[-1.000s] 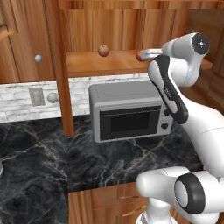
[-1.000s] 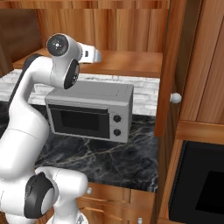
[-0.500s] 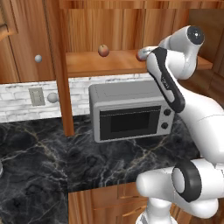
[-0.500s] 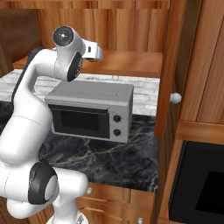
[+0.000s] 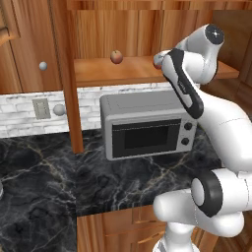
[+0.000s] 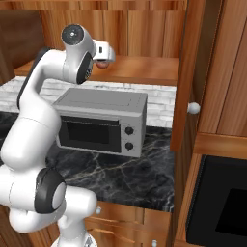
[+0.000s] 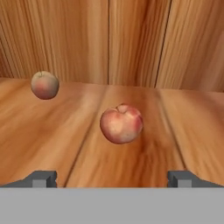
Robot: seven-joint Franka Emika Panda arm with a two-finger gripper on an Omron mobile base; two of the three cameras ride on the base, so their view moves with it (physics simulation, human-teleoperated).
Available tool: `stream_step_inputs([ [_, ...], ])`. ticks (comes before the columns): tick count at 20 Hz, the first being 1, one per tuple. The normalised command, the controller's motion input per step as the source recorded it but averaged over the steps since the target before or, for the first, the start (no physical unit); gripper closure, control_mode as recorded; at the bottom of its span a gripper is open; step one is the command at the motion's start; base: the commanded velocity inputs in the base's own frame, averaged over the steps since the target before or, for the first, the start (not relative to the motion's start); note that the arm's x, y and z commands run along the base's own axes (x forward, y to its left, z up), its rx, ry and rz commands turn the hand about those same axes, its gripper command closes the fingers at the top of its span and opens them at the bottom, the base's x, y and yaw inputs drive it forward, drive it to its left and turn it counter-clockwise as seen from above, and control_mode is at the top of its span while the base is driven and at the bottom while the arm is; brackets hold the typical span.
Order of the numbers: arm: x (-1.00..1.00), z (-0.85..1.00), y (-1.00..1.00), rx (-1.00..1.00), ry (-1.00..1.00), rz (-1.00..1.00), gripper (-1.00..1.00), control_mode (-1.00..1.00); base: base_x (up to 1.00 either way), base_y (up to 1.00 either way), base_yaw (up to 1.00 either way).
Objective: Pick the peachs from the cabinet and place them in one bowl. Pick the mango from the sink and place it in the other bowl.
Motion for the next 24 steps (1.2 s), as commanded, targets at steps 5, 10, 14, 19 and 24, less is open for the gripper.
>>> stream_step_inputs([
  [5, 0.2, -0.08, 0.0, -0.09, -0.01, 0.0, -1.0, -1.0, 0.0, 0.0, 0.0],
  [10, 0.17, -0.11, 0.01, -0.05, 0.0, 0.0, -1.0, -1.0, 0.0, 0.0, 0.0],
  [14, 0.21, -0.05, 0.01, 0.0, 0.0, 0.0, -1.0, -1.0, 0.0, 0.0, 0.0],
  [19, 0.24, -0.01, 0.0, 0.0, 0.0, 0.0, -1.0, -1.0, 0.0, 0.0, 0.0],
  [24, 0.2, 0.0, 0.0, 0.0, 0.0, 0.0, -1.0, -1.0, 0.0, 0.0, 0.0],
])
